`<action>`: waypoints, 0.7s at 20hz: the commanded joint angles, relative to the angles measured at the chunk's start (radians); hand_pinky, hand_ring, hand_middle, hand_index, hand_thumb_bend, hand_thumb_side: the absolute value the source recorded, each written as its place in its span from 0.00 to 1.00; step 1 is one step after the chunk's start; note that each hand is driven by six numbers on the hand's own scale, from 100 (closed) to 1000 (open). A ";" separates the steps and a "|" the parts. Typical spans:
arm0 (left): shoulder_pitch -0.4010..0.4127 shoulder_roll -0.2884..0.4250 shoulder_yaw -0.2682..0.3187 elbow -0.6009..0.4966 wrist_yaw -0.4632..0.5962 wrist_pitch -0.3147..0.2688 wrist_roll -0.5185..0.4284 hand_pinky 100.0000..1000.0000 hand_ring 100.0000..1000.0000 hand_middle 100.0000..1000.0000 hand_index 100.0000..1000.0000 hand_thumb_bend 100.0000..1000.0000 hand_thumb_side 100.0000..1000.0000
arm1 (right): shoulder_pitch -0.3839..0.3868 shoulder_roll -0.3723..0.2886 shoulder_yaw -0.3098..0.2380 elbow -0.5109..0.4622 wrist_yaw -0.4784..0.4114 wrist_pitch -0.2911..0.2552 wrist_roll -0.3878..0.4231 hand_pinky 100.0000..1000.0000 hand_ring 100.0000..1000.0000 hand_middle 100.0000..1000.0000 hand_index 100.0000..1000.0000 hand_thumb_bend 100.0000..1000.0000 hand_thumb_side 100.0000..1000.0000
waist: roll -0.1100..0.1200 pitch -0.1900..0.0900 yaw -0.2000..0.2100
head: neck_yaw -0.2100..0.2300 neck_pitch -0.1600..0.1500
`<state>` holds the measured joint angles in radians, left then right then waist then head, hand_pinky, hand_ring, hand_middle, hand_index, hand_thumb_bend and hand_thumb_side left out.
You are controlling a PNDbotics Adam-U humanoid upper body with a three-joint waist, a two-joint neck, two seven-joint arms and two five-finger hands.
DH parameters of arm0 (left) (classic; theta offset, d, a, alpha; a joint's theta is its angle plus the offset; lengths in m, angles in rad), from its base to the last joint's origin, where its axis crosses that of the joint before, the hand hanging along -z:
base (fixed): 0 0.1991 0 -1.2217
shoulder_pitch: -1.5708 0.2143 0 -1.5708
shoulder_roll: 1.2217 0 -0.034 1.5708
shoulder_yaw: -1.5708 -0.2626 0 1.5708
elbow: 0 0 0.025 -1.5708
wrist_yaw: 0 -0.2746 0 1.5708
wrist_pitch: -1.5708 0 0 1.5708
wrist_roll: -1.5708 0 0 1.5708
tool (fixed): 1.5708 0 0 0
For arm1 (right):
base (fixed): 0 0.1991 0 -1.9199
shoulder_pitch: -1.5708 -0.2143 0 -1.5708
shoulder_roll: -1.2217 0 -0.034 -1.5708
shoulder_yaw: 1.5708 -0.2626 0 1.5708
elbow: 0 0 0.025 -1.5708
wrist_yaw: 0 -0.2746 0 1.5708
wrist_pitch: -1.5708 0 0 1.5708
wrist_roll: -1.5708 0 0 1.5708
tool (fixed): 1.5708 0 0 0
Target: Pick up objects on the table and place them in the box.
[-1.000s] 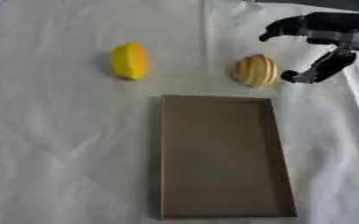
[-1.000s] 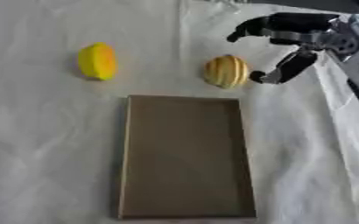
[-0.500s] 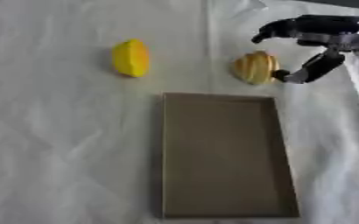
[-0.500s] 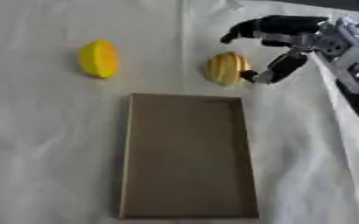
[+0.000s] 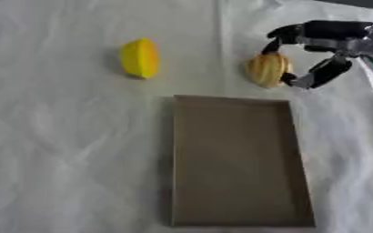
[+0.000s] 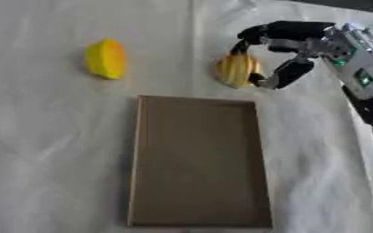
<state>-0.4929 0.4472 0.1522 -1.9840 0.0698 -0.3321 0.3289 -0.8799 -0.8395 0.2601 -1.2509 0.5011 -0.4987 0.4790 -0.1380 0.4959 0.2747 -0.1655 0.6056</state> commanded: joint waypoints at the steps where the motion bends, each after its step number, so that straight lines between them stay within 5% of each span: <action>1: -0.008 0.011 0.006 -0.016 0.002 0.003 -0.002 0.82 0.93 0.67 0.81 0.00 0.59 | -0.013 -0.015 -0.005 0.002 -0.001 0.005 -0.012 0.94 1.00 0.44 0.72 0.00 0.00 | 0.005 -0.019 0.003 | 0.003 0.003; 4: -0.007 0.010 0.006 -0.016 0.003 0.003 -0.002 0.82 0.93 0.67 0.81 0.00 0.60 | -0.010 -0.016 -0.007 -0.007 -0.028 0.020 -0.063 0.87 0.88 0.32 0.65 0.00 0.01 | 0.005 -0.021 0.003 | 0.005 0.005; 6: -0.008 0.009 0.005 -0.016 0.003 0.004 -0.003 0.82 0.93 0.67 0.81 0.00 0.60 | -0.007 -0.018 -0.008 -0.014 -0.067 0.031 -0.110 0.87 0.84 0.28 0.60 0.00 0.10 | 0.005 -0.022 0.002 | 0.006 0.006; 14: -0.010 0.012 0.003 -0.016 0.005 0.004 -0.004 0.82 0.93 0.67 0.81 0.00 0.59 | 0.009 -0.043 -0.009 -0.130 -0.220 0.038 -0.181 0.84 0.79 0.25 0.55 0.00 0.09 | 0.009 -0.031 -0.002 | 0.006 0.003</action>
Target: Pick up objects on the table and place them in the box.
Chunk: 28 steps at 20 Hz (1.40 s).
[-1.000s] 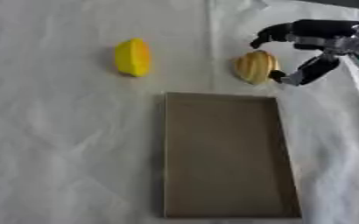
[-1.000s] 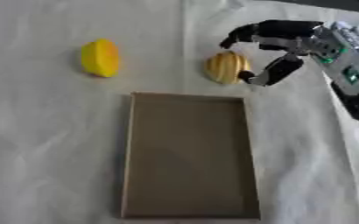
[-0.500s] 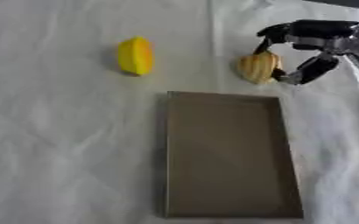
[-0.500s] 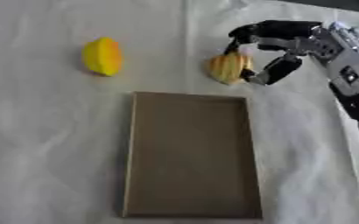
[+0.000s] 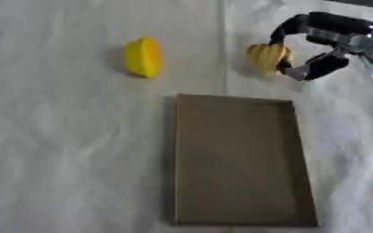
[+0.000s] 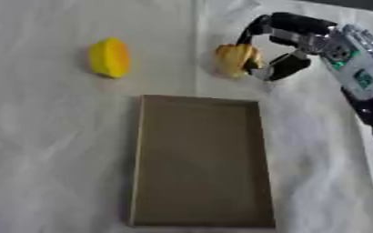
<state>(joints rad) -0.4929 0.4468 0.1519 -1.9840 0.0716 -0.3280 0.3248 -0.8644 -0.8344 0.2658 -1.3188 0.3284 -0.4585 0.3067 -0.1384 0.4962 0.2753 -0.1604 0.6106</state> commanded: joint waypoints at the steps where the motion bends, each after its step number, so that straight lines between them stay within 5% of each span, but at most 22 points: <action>1: -0.010 0.013 0.004 -0.016 0.003 -0.001 0.000 0.82 0.93 0.67 0.81 0.00 0.59 | -0.001 -0.054 -0.023 -0.097 -0.068 -0.001 -0.007 0.84 0.78 0.26 0.55 0.00 0.09 | 0.010 -0.032 -0.003 | 0.001 -0.003; 6: -0.014 0.029 0.017 -0.016 -0.003 -0.010 0.020 0.82 0.92 0.67 0.81 0.00 0.57 | 0.082 -0.126 -0.081 -0.391 -0.155 0.035 -0.037 0.81 0.73 0.27 0.54 0.00 0.06 | 0.011 -0.032 -0.011 | 0.006 -0.009; 10: -0.023 0.047 0.033 -0.016 -0.013 -0.018 0.058 0.82 0.91 0.67 0.81 0.00 0.54 | 0.182 -0.189 -0.081 -0.649 -0.141 0.038 -0.057 0.78 0.67 0.29 0.53 0.00 0.07 | 0.015 -0.030 -0.014 | 0.003 -0.016; 15: -0.018 0.051 0.034 -0.016 -0.023 -0.022 0.073 0.82 0.91 0.67 0.81 0.00 0.55 | 0.196 -0.171 0.000 -0.680 -0.027 -0.159 -0.086 0.75 0.61 0.38 0.52 0.00 0.09 | 0.023 -0.029 -0.018 | 0.004 -0.019; 18: -0.015 0.048 0.030 -0.016 -0.024 -0.020 0.068 0.82 0.91 0.67 0.81 0.00 0.55 | 0.199 -0.143 0.049 -0.681 0.050 -0.217 -0.097 0.75 0.57 0.41 0.52 0.00 0.09 | 0.025 -0.029 -0.024 | 0.010 -0.018; 28: -0.011 0.035 0.019 -0.016 -0.017 -0.014 0.048 0.82 0.92 0.67 0.81 0.00 0.57 | 0.227 -0.049 0.143 -0.681 0.254 -0.167 -0.039 0.74 0.49 0.41 0.52 0.00 0.15 | 0.028 -0.027 -0.028 | 0.014 -0.009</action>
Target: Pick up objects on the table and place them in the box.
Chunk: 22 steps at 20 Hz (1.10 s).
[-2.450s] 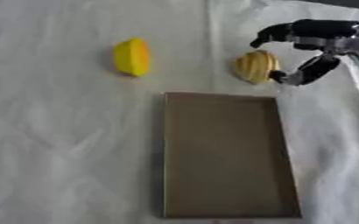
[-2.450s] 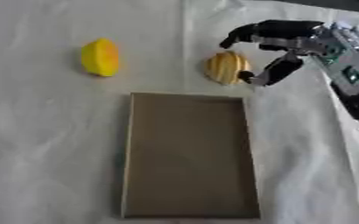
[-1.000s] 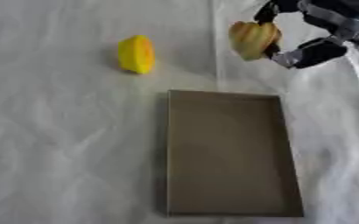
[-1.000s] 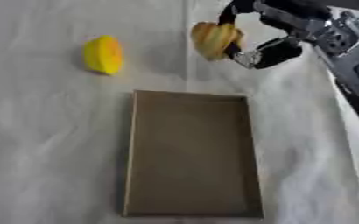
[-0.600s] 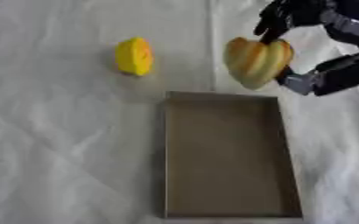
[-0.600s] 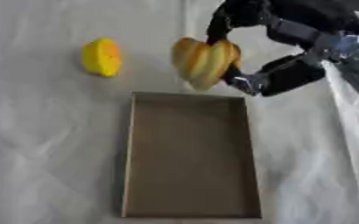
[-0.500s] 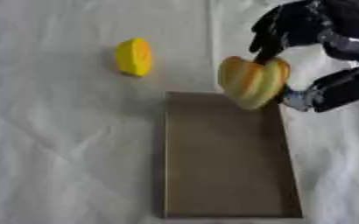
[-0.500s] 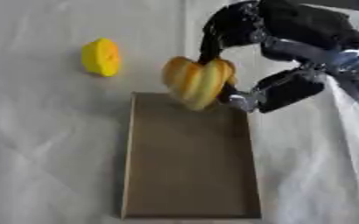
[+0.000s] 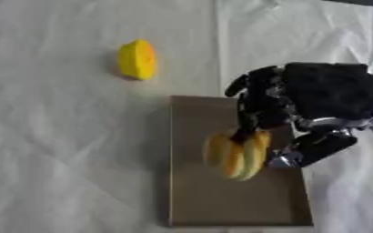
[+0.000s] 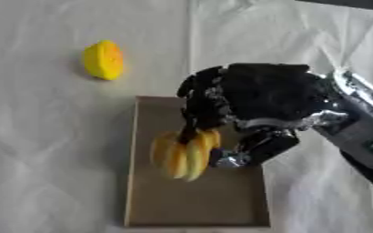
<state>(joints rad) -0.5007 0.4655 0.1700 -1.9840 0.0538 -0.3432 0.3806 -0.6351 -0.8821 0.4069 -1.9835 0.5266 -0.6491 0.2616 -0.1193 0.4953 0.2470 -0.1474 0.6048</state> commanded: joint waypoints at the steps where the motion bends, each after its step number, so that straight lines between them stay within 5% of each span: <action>1: -0.003 0.014 0.000 -0.016 0.002 0.002 -0.010 0.82 0.92 0.67 0.81 0.00 0.57 | 0.001 0.005 0.005 -0.017 0.082 0.039 0.004 0.74 0.49 0.41 0.52 0.00 0.16 | 0.010 -0.026 0.000 | 0.001 -0.003; 5: -0.002 0.010 -0.002 -0.016 0.005 0.004 -0.017 0.82 0.92 0.67 0.81 0.00 0.57 | 0.011 0.017 0.027 -0.017 0.164 0.052 -0.005 0.74 0.52 0.43 0.55 0.00 0.18 | 0.010 -0.025 0.001 | 0.000 0.001; 7: -0.001 0.008 -0.003 -0.016 0.006 0.006 -0.020 0.82 0.92 0.67 0.81 0.00 0.58 | 0.017 0.021 0.035 -0.017 0.204 0.032 0.003 0.75 0.57 0.51 0.61 0.12 0.20 | 0.010 -0.024 0.002 | 0.001 0.002; 9: 0.000 0.006 -0.004 -0.016 0.007 0.007 -0.023 0.82 0.92 0.67 0.81 0.00 0.58 | 0.024 0.022 0.040 -0.017 0.246 -0.007 0.024 0.79 0.71 0.69 0.78 0.28 0.16 | 0.010 -0.024 0.001 | 0.001 0.003; 11: 0.001 0.005 -0.004 -0.016 0.008 0.008 -0.024 0.82 0.92 0.67 0.81 0.00 0.58 | 0.030 0.022 0.038 -0.017 0.283 -0.061 0.047 0.85 0.83 0.82 0.88 0.26 0.02 | 0.011 -0.024 0.000 | 0.001 0.003; 13: 0.001 0.005 -0.005 -0.016 0.009 0.008 -0.025 0.82 0.92 0.67 0.81 0.00 0.57 | 0.034 0.023 0.026 -0.017 0.304 -0.108 0.058 0.88 0.89 0.86 0.90 0.17 0.28 | 0.012 -0.024 -0.003 | 0.003 0.003; 15: 0.002 0.005 -0.006 -0.016 0.009 0.008 -0.027 0.82 0.92 0.67 0.81 0.00 0.58 | 0.038 0.023 0.010 -0.017 0.308 -0.144 0.060 0.89 0.91 0.86 0.92 0.17 0.35 | 0.014 -0.024 -0.006 | 0.004 0.003; 22: 0.001 0.005 -0.008 -0.016 0.010 0.009 -0.030 0.82 0.92 0.68 0.81 0.00 0.58 | 0.054 0.021 -0.050 -0.017 0.282 -0.149 0.000 0.87 0.88 0.85 0.91 0.18 0.22 | 0.019 -0.024 -0.015 | 0.011 -0.001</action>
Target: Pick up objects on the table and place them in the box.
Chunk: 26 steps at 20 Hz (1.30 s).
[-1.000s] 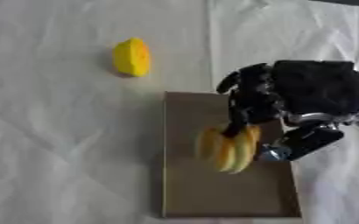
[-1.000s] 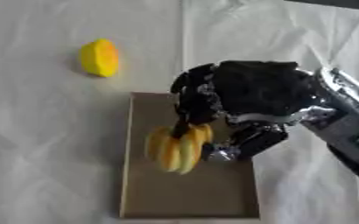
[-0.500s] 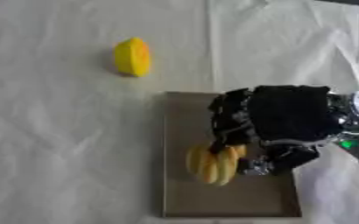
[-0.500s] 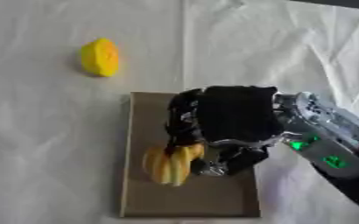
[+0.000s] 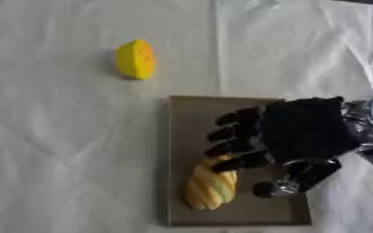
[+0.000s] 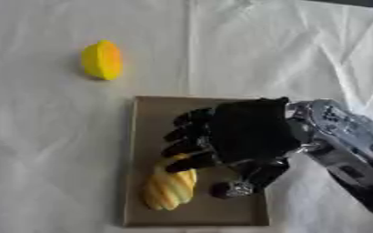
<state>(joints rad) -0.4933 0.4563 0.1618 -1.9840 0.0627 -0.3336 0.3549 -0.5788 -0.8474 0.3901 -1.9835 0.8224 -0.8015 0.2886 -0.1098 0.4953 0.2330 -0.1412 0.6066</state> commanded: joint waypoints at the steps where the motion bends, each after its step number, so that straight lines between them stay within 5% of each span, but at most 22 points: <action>1: -0.007 0.014 0.000 -0.016 0.001 0.000 -0.005 0.82 0.92 0.68 0.81 0.00 0.58 | 0.002 -0.015 -0.045 -0.016 -0.022 0.011 -0.043 0.86 0.87 0.85 0.90 0.19 0.16 | 0.010 -0.024 -0.002 | 0.006 -0.005; 2: -0.007 0.015 -0.001 -0.016 0.002 0.000 -0.005 0.82 0.92 0.68 0.81 0.00 0.58 | 0.010 -0.017 -0.061 -0.016 -0.033 0.020 -0.062 0.85 0.86 0.84 0.90 0.11 0.13 | 0.011 -0.024 -0.004 | 0.008 -0.008; 4: -0.009 0.017 -0.001 -0.016 0.002 0.000 -0.005 0.82 0.92 0.68 0.81 0.00 0.58 | 0.033 -0.023 -0.101 -0.016 -0.066 0.049 -0.106 0.85 0.83 0.83 0.90 0.12 0.00 | 0.013 -0.024 -0.007 | 0.013 -0.016; 7: -0.012 0.027 -0.002 -0.016 -0.001 0.001 -0.007 0.82 0.92 0.68 0.81 0.00 0.57 | 0.083 -0.032 -0.185 -0.016 -0.164 0.094 -0.200 0.85 0.79 0.80 0.90 0.00 0.00 | 0.017 -0.023 -0.016 | 0.027 -0.029; 12: -0.025 0.067 -0.013 -0.016 -0.013 0.004 -0.015 0.82 0.92 0.68 0.81 0.00 0.56 | 0.170 -0.043 -0.339 -0.016 -0.447 0.148 -0.341 0.89 0.76 0.78 0.90 0.00 0.00 | 0.025 -0.018 -0.035 | 0.054 -0.050; 19: -0.031 0.173 -0.032 -0.015 -0.092 0.041 -0.061 0.83 0.93 0.71 0.82 0.00 0.49 | 0.308 -0.036 -0.549 -0.016 -0.661 0.091 -0.436 0.90 0.75 0.77 0.89 0.00 0.00 | 0.040 -0.006 -0.067 | 0.087 -0.049; 23: -0.088 0.298 -0.070 0.049 -0.212 0.063 -0.202 0.85 0.95 0.77 0.87 0.00 0.44 | 0.392 -0.006 -0.628 -0.016 -0.714 0.048 -0.494 0.91 0.74 0.76 0.88 0.00 0.00 | 0.052 -0.003 -0.089 | 0.097 -0.042; 26: -0.166 0.389 -0.129 0.134 -0.296 0.041 -0.405 0.87 0.96 0.79 0.90 0.01 0.46 | 0.435 0.010 -0.665 -0.016 -0.710 0.029 -0.527 0.90 0.74 0.76 0.87 0.00 0.00 | 0.062 -0.006 -0.107 | 0.100 -0.033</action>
<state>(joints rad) -0.6436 0.7756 0.0458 -1.8696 -0.1999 -0.2866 0.0173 -0.1443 -0.8231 -0.2449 -1.9836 0.1214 -0.7641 -0.2211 -0.0496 0.5117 0.1237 -0.0451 0.5712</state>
